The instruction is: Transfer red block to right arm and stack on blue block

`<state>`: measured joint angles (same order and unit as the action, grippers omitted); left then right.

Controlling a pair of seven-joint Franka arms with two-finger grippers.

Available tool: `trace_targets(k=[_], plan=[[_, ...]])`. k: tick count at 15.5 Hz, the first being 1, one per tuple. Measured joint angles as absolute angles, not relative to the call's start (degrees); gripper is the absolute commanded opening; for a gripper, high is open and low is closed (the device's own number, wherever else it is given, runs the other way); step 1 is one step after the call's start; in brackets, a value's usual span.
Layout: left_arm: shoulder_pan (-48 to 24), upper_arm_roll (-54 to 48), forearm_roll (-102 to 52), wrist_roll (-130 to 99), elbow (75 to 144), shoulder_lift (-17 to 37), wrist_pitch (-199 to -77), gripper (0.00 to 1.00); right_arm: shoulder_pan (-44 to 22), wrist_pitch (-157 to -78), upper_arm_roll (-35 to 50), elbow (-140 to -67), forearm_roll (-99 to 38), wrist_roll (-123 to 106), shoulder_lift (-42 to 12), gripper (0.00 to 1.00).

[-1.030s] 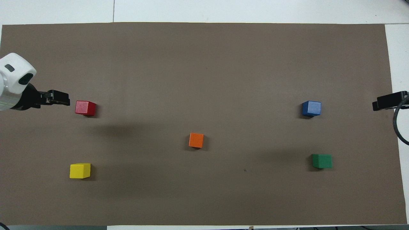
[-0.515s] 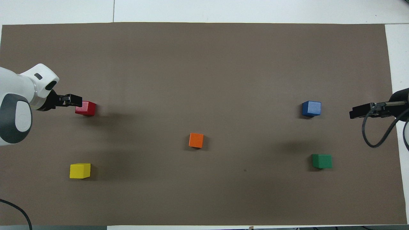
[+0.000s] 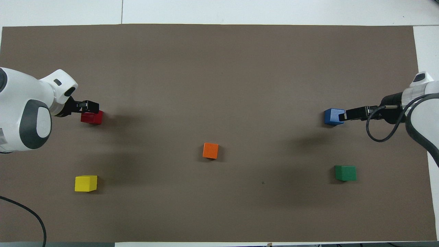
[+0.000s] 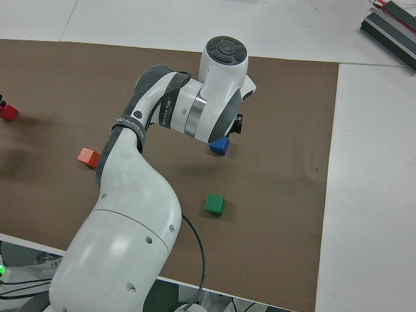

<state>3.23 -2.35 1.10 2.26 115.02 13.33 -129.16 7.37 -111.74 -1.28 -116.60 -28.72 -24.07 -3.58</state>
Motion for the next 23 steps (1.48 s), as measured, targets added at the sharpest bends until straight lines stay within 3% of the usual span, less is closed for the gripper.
trace_targets(k=[5, 9, 13, 14, 15, 16, 17, 20, 23], plan=[[3.2, -2.4, 1.1, 2.2, 115.0, 15.3, -129.9, 1.00, 7.5, -111.7, -1.0, -118.8, -45.4, -31.5, -5.1, 1.00], [3.2, -2.4, 1.1, 2.1, 115.1, 15.6, -129.9, 0.94, 6.7, -111.6, -0.5, -121.2, -54.0, -37.4, -5.7, 1.00], [3.2, -2.4, 1.1, 2.1, 115.4, 16.1, -130.1, 0.94, 6.7, -105.8, -0.6, -122.4, -61.7, -47.9, -9.7, 1.00], [3.2, -2.4, 1.1, 2.1, 115.5, 16.2, -130.3, 0.87, 6.8, -104.2, -0.7, -122.4, -63.9, -50.1, -11.0, 1.00], [3.2, -2.4, 1.1, 2.1, 115.6, 16.3, -130.4, 0.66, 6.8, -102.6, -0.7, -122.3, -65.9, -51.4, -11.8, 1.00], [3.2, -2.4, 1.1, 1.9, 115.8, 16.3, -130.5, 0.37, 6.8, -101.0, -0.6, -122.2, -68.2, -52.1, -12.2, 1.00], [3.2, -2.4, 1.1, 1.2, 115.9, 16.4, -130.5, 0.00, 6.5, -99.6, -0.4, -122.1, -70.4, -52.3, -12.2, 1.00], [3.1, -2.6, 1.1, -2.1, 115.3, 16.4, -127.6, 0.00, 4.5, -96.3, -0.2, -121.9, -75.1, -52.8, -12.2, 1.00], [2.2, -3.4, 0.9, -8.7, 108.0, 15.9, -113.8, 0.00, 2.3, -95.2, 0.0, -122.1, -78.8, -56.2, -13.7, 1.00]])
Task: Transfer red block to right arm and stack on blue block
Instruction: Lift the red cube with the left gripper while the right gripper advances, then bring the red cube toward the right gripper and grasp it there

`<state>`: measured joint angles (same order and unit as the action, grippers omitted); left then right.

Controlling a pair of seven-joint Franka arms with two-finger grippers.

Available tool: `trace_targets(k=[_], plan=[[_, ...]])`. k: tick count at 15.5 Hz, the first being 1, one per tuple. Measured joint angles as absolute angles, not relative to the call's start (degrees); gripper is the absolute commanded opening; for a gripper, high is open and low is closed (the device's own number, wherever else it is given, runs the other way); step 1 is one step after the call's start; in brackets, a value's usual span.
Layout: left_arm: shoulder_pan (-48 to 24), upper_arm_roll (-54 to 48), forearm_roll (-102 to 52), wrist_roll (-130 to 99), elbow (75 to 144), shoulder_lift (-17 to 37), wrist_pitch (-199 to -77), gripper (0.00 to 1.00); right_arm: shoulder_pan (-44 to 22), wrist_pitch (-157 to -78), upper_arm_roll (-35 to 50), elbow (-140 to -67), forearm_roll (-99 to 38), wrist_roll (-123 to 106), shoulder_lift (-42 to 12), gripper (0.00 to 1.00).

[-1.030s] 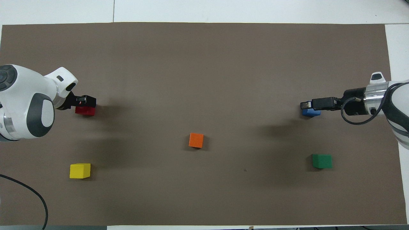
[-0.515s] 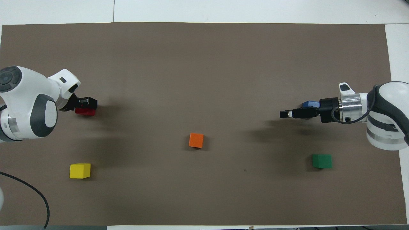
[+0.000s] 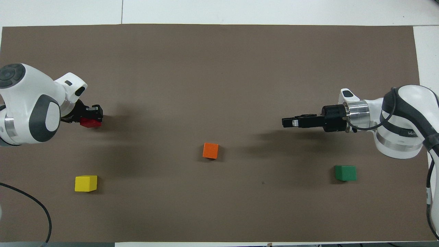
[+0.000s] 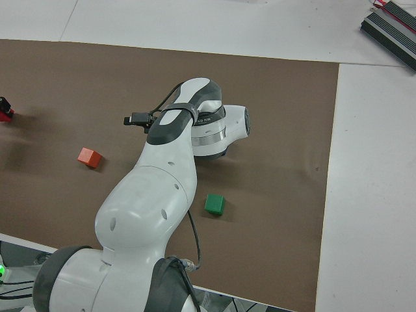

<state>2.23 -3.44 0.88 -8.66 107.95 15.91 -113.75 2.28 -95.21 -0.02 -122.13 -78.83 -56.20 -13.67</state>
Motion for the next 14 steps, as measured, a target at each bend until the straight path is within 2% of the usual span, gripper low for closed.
trace_targets(k=[3, 5, 10, 14], plan=[[1.6, -4.7, -3.9, -18.1, 96.9, 14.3, -98.3, 0.00, 0.1, -91.1, 0.1, -122.2, -85.1, -58.8, -16.8, 1.00], [1.6, -5.1, -8.8, -27.4, 92.6, 12.7, -91.9, 0.00, -2.0, -88.7, 0.2, -122.4, -90.2, -59.1, -17.6, 1.00], [-0.1, -10.7, -17.3, -54.4, 90.7, 4.2, -89.1, 0.00, -4.9, -83.0, 0.3, -122.4, -97.9, -58.3, -17.6, 1.00], [-7.9, -12.3, -22.3, -74.3, 91.4, -1.2, -89.3, 0.00, -6.9, -79.9, 0.4, -123.2, -102.0, -57.4, -17.5, 1.00]])
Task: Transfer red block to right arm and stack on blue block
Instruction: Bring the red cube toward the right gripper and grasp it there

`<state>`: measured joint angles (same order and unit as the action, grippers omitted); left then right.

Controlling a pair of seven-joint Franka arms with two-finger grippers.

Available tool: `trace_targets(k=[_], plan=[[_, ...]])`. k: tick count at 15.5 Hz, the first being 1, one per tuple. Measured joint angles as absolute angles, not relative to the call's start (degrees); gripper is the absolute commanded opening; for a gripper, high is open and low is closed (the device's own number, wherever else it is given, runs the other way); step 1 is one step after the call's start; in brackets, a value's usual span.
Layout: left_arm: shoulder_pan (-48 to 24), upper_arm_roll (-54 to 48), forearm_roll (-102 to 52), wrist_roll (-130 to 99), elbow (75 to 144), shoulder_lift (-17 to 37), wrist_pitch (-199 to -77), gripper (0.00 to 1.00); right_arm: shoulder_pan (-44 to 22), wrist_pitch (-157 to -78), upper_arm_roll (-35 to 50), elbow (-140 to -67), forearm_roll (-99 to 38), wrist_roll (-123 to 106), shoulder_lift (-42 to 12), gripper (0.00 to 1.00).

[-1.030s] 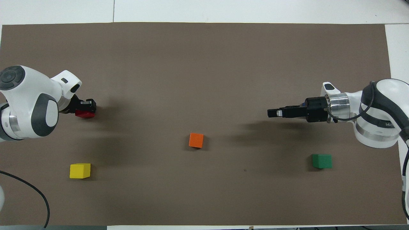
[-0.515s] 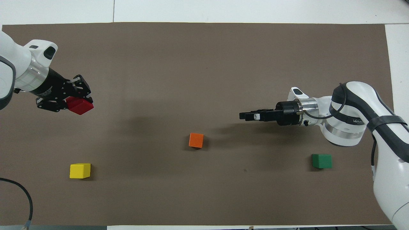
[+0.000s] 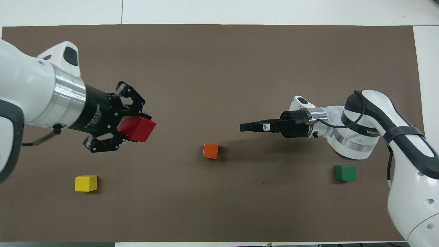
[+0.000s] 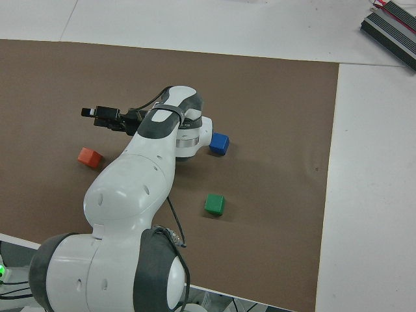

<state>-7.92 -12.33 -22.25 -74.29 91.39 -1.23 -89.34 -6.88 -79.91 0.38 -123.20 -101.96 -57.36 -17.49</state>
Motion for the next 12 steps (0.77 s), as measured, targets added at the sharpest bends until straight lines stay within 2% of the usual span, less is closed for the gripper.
trace_targets(k=[5, 12], plan=[[-14.8, -12.4, -29.6, -94.0, 96.1, -1.3, -103.8, 0.00, -11.4, -75.0, 0.5, -125.6, -110.5, -57.1, -17.6, 1.00], [-19.3, -12.4, -34.9, -99.6, 107.5, -4.7, -120.0, 0.00, -14.4, -67.5, 0.6, -128.4, -115.8, -56.9, -17.6, 1.00]])
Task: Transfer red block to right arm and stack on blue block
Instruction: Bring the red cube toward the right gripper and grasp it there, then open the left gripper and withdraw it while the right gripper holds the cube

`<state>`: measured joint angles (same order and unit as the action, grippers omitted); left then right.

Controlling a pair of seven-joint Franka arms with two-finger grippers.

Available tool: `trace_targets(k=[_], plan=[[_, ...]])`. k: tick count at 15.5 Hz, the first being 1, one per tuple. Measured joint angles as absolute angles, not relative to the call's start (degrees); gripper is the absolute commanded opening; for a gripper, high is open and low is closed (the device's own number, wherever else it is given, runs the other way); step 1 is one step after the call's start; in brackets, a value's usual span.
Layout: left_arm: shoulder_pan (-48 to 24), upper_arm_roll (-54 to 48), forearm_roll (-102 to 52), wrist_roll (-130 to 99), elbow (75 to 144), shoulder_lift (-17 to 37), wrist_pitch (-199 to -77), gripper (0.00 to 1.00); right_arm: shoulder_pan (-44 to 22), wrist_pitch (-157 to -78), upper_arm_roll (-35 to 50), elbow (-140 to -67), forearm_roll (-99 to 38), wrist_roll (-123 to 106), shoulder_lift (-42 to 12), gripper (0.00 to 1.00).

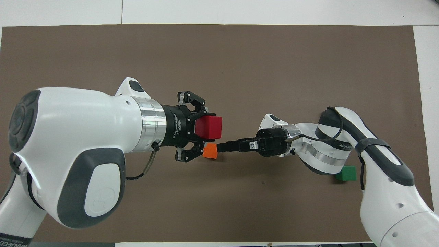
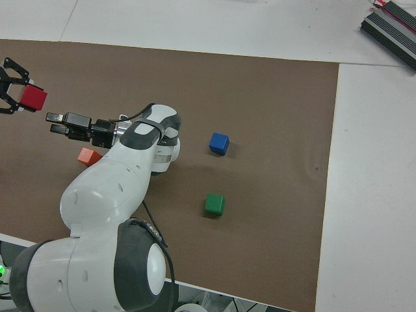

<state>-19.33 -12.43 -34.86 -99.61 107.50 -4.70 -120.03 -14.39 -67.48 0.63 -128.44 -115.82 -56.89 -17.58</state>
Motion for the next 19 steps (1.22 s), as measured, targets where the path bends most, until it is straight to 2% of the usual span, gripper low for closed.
trace_targets(k=[4, 10, 19], plan=[[-19.4, -12.1, -38.2, -99.8, 109.6, -6.2, -120.7, 0.00, -14.4, -67.0, 0.6, -128.7, -116.9, -56.9, -17.8, 1.00], [-19.4, -12.1, -39.4, -99.9, 109.8, -6.5, -120.7, 0.00, -14.8, -66.3, 0.6, -127.6, -120.3, -58.8, -21.1, 1.00], [-19.8, -12.2, -44.5, -100.0, 113.6, -8.7, -120.7, 0.00, -17.8, -64.5, 0.9, -126.4, -127.2, -58.7, -21.2, 1.00]])
